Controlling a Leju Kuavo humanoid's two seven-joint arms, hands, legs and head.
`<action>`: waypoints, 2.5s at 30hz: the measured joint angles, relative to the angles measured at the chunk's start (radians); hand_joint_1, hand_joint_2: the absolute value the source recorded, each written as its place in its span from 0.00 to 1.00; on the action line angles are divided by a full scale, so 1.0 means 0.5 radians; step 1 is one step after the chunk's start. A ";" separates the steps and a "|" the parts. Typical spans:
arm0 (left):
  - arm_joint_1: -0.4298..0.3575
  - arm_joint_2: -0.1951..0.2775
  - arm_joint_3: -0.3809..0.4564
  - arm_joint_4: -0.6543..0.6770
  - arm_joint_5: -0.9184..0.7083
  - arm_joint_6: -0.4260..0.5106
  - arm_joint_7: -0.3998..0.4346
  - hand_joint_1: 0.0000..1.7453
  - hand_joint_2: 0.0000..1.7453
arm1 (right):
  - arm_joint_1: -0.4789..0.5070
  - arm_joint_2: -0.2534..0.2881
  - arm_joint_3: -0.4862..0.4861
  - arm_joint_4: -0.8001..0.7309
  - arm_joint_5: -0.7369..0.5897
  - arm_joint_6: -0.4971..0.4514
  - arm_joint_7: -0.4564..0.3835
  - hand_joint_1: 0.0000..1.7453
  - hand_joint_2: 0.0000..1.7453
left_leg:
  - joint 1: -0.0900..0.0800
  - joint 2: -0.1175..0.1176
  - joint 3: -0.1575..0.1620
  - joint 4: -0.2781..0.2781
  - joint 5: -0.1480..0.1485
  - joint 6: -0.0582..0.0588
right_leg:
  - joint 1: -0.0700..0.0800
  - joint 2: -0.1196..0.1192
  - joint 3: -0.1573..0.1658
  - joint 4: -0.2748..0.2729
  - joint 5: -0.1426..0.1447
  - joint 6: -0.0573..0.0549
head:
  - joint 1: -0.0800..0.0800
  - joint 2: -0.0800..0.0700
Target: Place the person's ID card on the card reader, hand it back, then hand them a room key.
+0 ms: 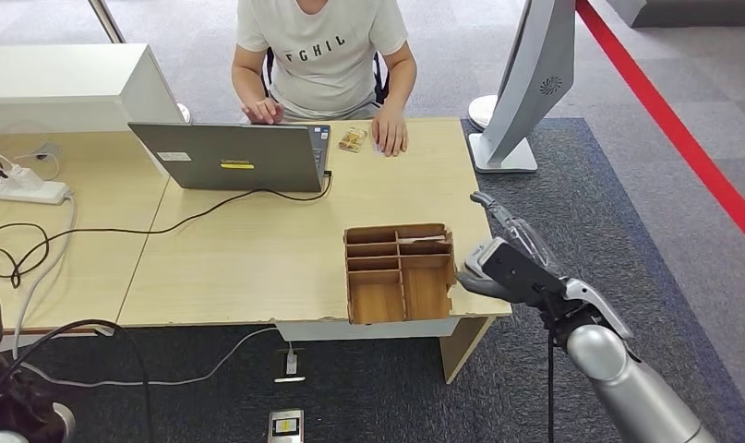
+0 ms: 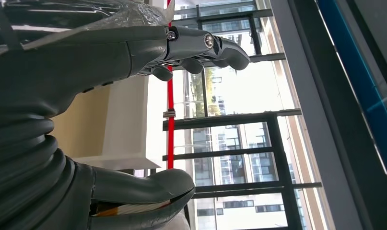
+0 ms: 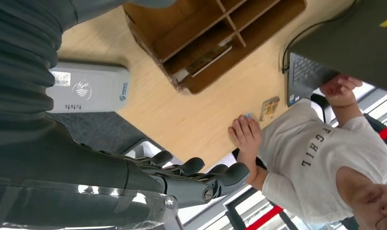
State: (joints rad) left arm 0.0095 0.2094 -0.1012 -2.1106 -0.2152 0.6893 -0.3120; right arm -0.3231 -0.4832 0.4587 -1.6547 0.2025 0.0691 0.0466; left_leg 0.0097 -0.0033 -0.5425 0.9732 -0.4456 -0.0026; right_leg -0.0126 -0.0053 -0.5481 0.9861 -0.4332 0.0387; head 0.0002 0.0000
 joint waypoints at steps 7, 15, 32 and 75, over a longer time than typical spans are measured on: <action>-0.016 0.000 -0.001 -0.027 -0.021 0.000 0.025 0.00 1.00 | -0.055 0.105 0.139 0.082 0.041 0.026 -0.079 0.00 1.00 | 0.000 0.000 0.000 0.000 0.001 -0.001 | 0.000 0.000 0.000 0.001 0.000 0.000 | 0.000 0.000; -0.010 0.000 -0.001 -0.050 -0.006 0.000 0.004 0.00 1.00 | -0.127 0.203 0.249 0.160 0.043 0.017 -0.152 0.00 1.00 | 0.000 0.000 0.000 0.000 0.001 -0.001 | 0.000 -0.001 0.000 0.001 0.000 0.000 | 0.000 0.000; -0.030 -0.004 -0.005 -0.050 0.066 0.000 -0.082 0.00 1.00 | -0.359 0.443 0.444 0.522 0.383 -0.237 -0.200 0.00 1.00 | 0.000 0.001 0.000 0.000 0.001 -0.001 | 0.000 0.000 -0.001 0.001 0.000 0.000 | 0.000 0.000; 0.041 -0.004 -0.005 -0.048 0.012 0.000 -0.031 0.00 1.00 | -0.510 0.291 0.404 1.142 0.601 -0.431 -0.040 1.00 1.00 | 0.000 0.001 0.001 0.001 0.001 -0.001 | 0.000 0.000 -0.002 0.000 0.001 0.000 | 0.000 0.000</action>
State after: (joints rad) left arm 0.0300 0.2075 -0.1038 -2.1347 -0.2091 0.6893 -0.3276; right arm -0.5783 -0.3377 0.6609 -1.0835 0.5032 -0.1462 0.0267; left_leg 0.0096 -0.0029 -0.5421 0.9735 -0.4451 -0.0031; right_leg -0.0126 -0.0053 -0.5488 0.9862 -0.4329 0.0387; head 0.0003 0.0000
